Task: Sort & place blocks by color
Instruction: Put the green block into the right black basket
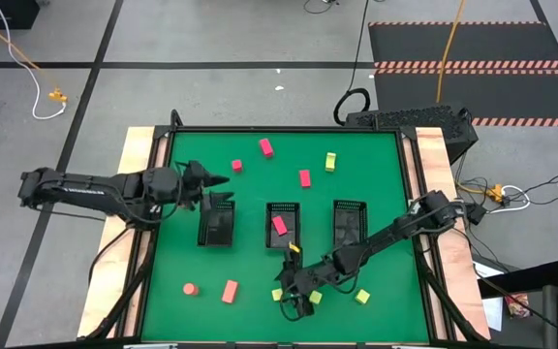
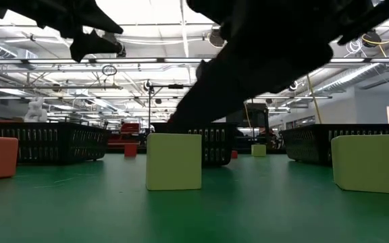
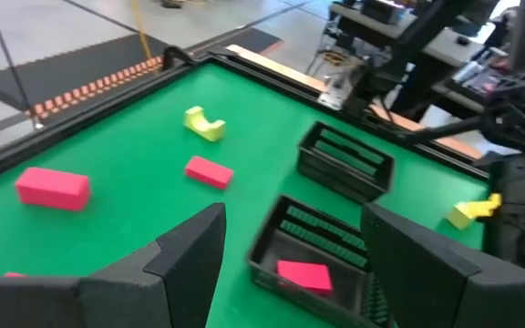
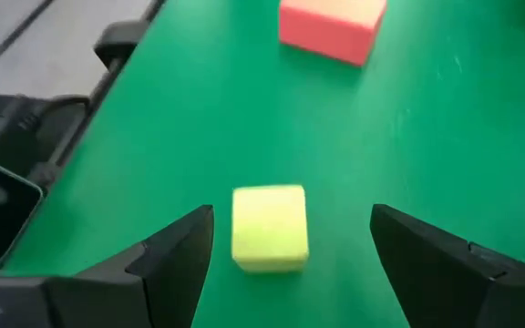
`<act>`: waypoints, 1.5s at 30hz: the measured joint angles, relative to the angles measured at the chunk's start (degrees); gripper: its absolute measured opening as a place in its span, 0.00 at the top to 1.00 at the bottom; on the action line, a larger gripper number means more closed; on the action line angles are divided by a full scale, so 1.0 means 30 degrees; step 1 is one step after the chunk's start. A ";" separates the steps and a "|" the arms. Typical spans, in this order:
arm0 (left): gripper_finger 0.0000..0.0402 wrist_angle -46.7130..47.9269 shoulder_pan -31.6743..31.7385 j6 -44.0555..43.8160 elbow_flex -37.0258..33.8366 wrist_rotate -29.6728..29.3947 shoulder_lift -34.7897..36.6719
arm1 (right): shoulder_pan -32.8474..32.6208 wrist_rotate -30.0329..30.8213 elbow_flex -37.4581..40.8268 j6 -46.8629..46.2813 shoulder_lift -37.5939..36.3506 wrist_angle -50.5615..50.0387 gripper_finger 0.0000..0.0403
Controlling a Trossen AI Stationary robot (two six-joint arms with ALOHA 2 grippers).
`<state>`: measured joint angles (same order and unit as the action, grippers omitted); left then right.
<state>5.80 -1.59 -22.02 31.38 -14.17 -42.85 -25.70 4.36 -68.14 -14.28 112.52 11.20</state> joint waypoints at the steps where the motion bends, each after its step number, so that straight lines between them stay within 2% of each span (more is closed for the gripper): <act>1: 0.36 -0.0007 -0.0430 -0.0167 0.0000 -0.0326 0.0000 | -0.0042 0.0014 -0.0108 0.0037 0.0041 0.0079 0.29; 7: 0.36 -0.0007 -0.2453 -0.0721 0.0000 -0.2701 0.0000 | -0.0290 0.0026 -0.0233 0.0414 0.0342 -0.0170 0.31; 11: 0.36 -0.0044 -0.2953 -0.0705 0.0000 -0.3291 0.0000 | -0.0606 0.0213 -0.0270 0.0507 0.0643 -0.0040 0.37; 18: 0.36 -0.0185 -0.2979 -0.0686 0.0000 -0.3490 0.0000 | -0.0707 0.0644 -0.0254 0.0603 0.1326 0.0525 0.49; 21: 0.36 -0.0595 -0.2979 -0.0307 0.0000 -0.3501 -0.0007 | -0.0609 0.1693 -0.0228 0.0614 0.1556 0.0626 0.55; 25: 0.36 -0.1005 -0.2972 0.0143 0.0000 -0.3512 -0.0007 | -0.0587 0.2046 -0.0263 0.0836 0.1469 0.0774 0.69; 29: 0.36 -0.1013 -0.2972 0.0240 0.0000 -0.3512 -0.0007 | -0.0587 0.2068 -0.0248 0.0920 0.1390 0.0475 0.70; 32: 0.36 -0.1020 -0.2979 0.0240 0.0000 -0.3505 -0.0007 | -0.0587 0.2067 -0.0233 0.1454 0.0418 0.0063 0.70; 35: 0.36 -0.1027 -0.3057 0.0211 0.0000 -0.3505 0.0000 | -0.0594 0.3319 -0.0233 0.2237 -0.1843 -0.2712 0.70; 38: 0.36 -0.1198 -0.3182 0.0204 0.0000 -0.3497 0.0000 | -0.0513 0.6027 -0.0238 0.2368 -0.4832 -0.7283 0.70; 42: 0.36 -0.1950 -0.3305 0.0262 0.0000 -0.3472 0.0000 | 0.0120 0.8572 -0.0255 -0.0660 -0.8159 -1.4637 0.70; 45: 0.36 -0.2327 -0.3407 0.0312 0.0000 -0.3462 0.0000 | 0.0827 0.8624 0.0044 -0.3745 -0.9678 -1.9232 0.70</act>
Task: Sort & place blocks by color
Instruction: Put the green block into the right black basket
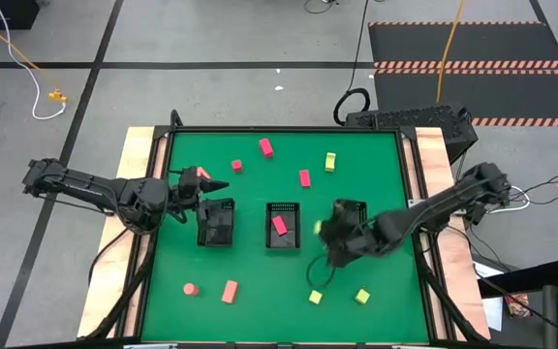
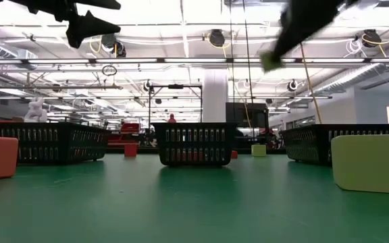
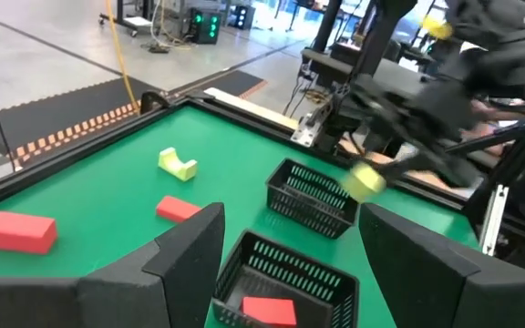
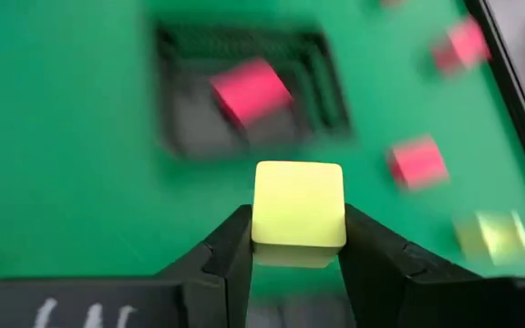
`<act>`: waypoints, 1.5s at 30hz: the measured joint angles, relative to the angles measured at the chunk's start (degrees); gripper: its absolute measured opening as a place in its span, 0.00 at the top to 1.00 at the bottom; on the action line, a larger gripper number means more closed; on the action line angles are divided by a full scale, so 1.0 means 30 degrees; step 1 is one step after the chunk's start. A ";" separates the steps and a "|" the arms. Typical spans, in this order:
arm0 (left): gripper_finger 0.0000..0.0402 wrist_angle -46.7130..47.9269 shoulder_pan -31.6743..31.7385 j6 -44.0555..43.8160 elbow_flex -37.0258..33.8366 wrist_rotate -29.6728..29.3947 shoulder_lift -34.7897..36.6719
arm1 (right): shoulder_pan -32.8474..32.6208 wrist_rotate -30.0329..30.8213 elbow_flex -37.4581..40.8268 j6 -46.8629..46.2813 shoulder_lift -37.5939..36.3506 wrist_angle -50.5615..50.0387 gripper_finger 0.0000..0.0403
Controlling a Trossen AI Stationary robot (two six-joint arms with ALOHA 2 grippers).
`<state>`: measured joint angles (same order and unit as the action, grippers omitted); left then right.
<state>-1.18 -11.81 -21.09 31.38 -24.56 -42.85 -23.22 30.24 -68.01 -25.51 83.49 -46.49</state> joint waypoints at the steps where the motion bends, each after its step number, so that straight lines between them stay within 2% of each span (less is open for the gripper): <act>1: 0.36 -0.0019 -0.0053 -0.0006 0.0000 0.0001 0.0000 | 0.0181 -0.0032 0.0272 -0.0823 -0.0326 -0.1110 0.70; 3: 0.36 -0.0013 -0.0149 -0.0006 0.0000 0.0001 0.0000 | 0.0346 -0.0169 0.0989 -0.2174 -0.0848 -0.2452 0.70; 6: 0.36 -0.0023 -0.0242 -0.0002 0.0000 0.0001 0.0000 | 0.0563 -0.1111 0.2448 -0.3607 -0.1481 -0.2786 0.70; 12: 0.36 -0.0125 -0.0242 0.0031 0.0000 0.0001 0.0000 | 0.1183 -0.2645 0.5860 -0.5228 -0.2108 -0.0882 0.70; 17: 0.36 -0.0145 -0.0242 0.0085 0.0000 0.0001 0.0000 | 0.1583 -0.3183 0.7212 -0.5418 -0.2721 0.1310 0.69; 19: 0.36 -0.0143 -0.0235 0.0140 0.0000 0.0001 0.0000 | 0.1704 -0.3106 0.7289 -0.5626 -0.3058 0.1446 0.58; 22: 0.36 -0.0143 -0.0235 0.0140 0.0000 0.0001 0.0000 | 0.2042 -0.3016 0.7293 -0.5705 -0.3718 0.1439 0.35; 25: 0.36 -0.0143 -0.0235 0.0136 0.0000 -0.0003 0.0000 | 0.2473 -0.3059 0.7293 -0.5779 -0.4393 0.1483 0.20; 28: 0.36 -0.0143 -0.0235 0.0133 0.0000 -0.0001 0.0000 | 0.2741 -0.3189 0.7293 -0.5754 -0.4734 0.1417 0.14; 31: 0.36 -0.0244 -0.0235 0.0133 0.0000 -0.0006 0.0000 | 0.3345 -0.2660 0.7293 -0.4708 -0.5176 0.1694 0.15; 35: 0.36 -0.0773 -0.0235 0.0181 -0.0003 -0.0010 0.0000 | 0.5468 -0.1185 0.7293 -0.1624 -0.5833 0.3436 0.18; 38: 0.36 -0.1317 -0.0235 0.0537 -0.0007 -0.0014 0.0000 | 0.7973 -0.1191 0.7271 0.0741 -0.5813 0.4897 0.20; 45: 0.36 -0.2059 0.0020 0.1496 -0.0007 -0.0230 0.0007 | 1.4483 -0.5922 0.7271 0.5269 -0.4047 0.7638 0.22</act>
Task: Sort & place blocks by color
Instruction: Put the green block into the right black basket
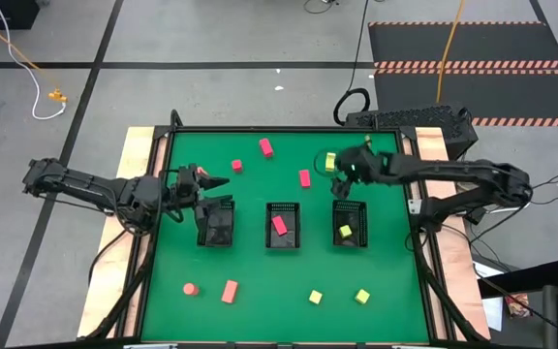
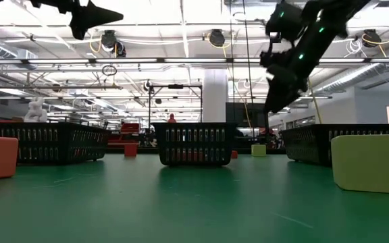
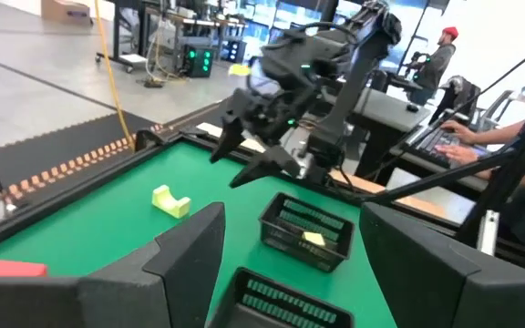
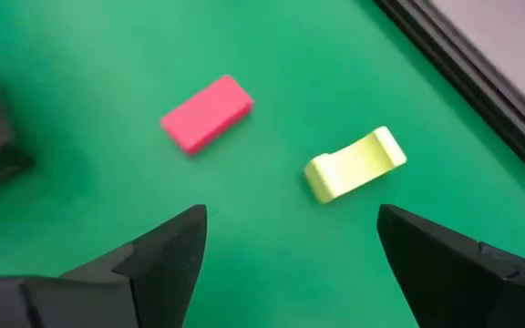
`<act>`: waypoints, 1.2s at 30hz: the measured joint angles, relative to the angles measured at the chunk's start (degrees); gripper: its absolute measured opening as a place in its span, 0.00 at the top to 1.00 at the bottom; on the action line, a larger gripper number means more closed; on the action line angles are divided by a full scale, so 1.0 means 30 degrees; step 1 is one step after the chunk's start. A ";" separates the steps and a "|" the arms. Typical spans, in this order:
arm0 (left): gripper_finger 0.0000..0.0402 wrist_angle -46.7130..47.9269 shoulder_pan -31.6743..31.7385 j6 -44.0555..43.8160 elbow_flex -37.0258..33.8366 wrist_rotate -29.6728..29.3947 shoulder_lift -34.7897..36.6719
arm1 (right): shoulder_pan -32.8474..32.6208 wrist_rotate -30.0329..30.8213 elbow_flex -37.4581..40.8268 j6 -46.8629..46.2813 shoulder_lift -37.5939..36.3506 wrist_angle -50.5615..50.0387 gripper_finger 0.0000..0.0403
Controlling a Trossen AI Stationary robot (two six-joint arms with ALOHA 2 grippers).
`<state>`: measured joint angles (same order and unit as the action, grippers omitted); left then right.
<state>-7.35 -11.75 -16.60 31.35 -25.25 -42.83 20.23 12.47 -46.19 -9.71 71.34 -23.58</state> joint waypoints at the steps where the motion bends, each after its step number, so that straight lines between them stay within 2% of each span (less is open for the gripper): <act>1: 0.36 0.0000 0.0070 0.0114 0.0000 -0.0092 0.0000 | 0.0667 -0.0493 0.0000 0.0624 0.0340 0.0206 0.22; 4: 0.36 -0.0008 0.0372 0.0360 0.0000 -0.0111 0.0000 | 0.2089 -0.1703 -0.0047 0.2458 0.1513 0.0560 0.22; 6: 0.36 -0.0036 0.0567 0.0377 0.0000 -0.0119 0.0000 | 0.2556 -0.1763 -0.0393 0.3682 0.2469 0.0308 0.22; 12: 0.36 -0.0058 0.1506 0.0753 0.0000 -0.0126 0.0000 | 0.2534 -0.1733 -0.3159 0.6610 0.5625 -0.0536 0.22; 19: 0.36 0.0290 0.2243 0.0984 0.0000 -0.0128 0.0000 | 0.2485 0.0295 -0.6002 0.8633 0.8975 -0.4371 0.22; 25: 0.36 0.0968 0.2237 0.0997 0.0000 -0.0126 0.0000 | 0.2442 0.0353 -0.6266 0.9502 0.9560 -0.3782 0.26; 36: 0.36 0.1014 0.2237 0.0966 0.0000 -0.0127 0.0000 | 0.2419 -0.0248 -0.6207 1.0000 0.9929 -0.3640 0.46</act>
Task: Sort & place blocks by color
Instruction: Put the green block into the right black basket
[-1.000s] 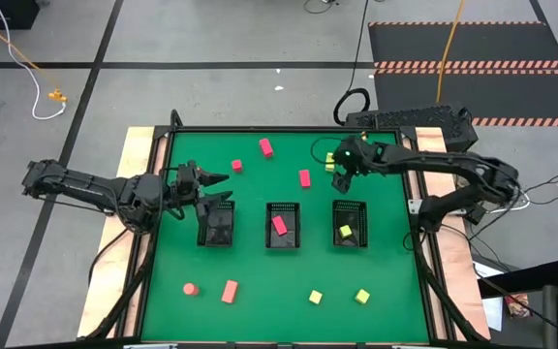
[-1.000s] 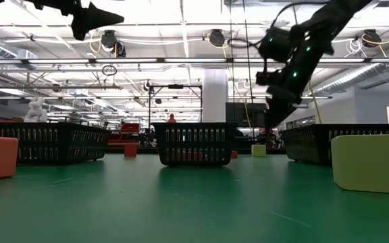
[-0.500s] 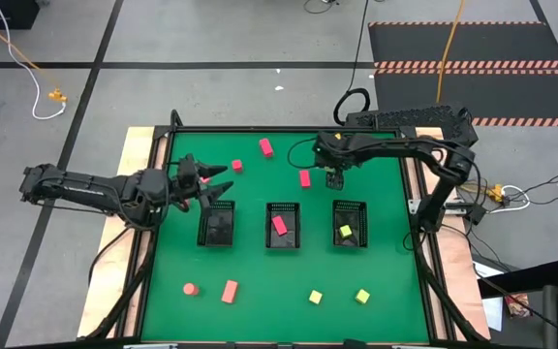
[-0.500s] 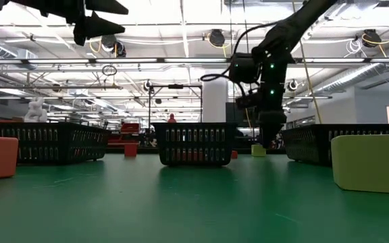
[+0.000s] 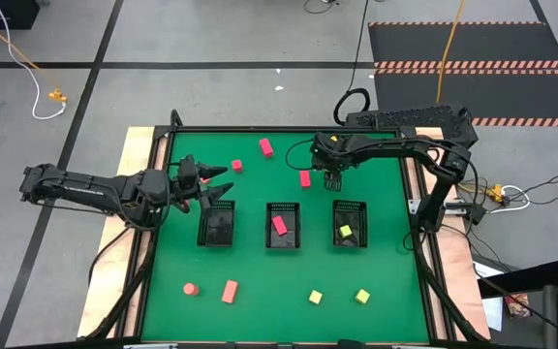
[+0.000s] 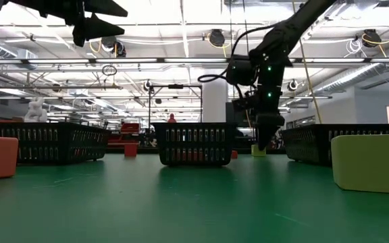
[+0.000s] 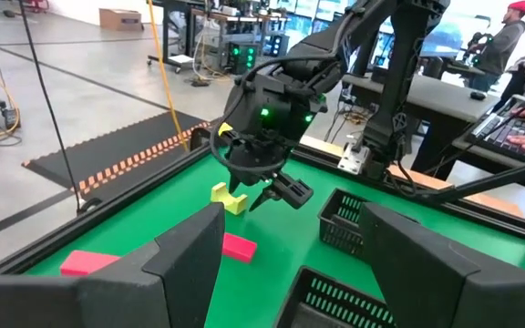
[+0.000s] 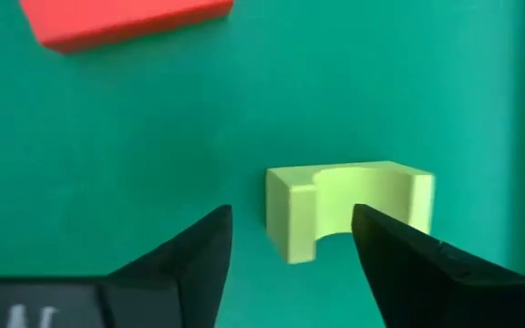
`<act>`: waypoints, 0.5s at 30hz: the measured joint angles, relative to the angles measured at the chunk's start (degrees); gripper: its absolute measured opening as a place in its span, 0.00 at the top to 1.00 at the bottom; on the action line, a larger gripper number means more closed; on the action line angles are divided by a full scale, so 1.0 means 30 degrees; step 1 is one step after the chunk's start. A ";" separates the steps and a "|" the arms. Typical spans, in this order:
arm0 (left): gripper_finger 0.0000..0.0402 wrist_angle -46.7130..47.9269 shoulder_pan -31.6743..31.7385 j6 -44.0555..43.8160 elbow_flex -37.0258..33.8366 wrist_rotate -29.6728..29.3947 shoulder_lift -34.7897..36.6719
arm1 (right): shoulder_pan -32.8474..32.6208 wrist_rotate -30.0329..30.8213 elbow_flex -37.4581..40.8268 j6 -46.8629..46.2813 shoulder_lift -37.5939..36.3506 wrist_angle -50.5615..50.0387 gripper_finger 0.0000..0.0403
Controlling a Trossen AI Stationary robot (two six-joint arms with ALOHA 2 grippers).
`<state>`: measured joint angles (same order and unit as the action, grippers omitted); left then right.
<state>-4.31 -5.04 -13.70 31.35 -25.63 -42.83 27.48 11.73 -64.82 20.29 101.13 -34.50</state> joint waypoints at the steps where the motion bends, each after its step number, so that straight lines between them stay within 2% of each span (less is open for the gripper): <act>1: 0.36 0.0003 0.0000 -0.0015 0.0000 0.0001 0.0000 | -0.0014 -0.0015 0.0007 0.0037 0.0161 -0.0023 0.48; 9: 0.36 0.0014 0.0000 -0.0013 0.0000 -0.0002 0.0000 | -0.0035 -0.0106 0.0015 0.0030 0.0878 0.0135 0.62; 15: 0.36 0.0014 0.0000 -0.0005 0.0000 -0.0002 0.0000 | -0.0035 -0.0140 0.0004 0.0181 0.0831 0.0449 0.91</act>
<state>-4.27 -5.04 -13.72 31.35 -25.64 -42.83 27.38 11.30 -64.81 20.84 103.62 -33.15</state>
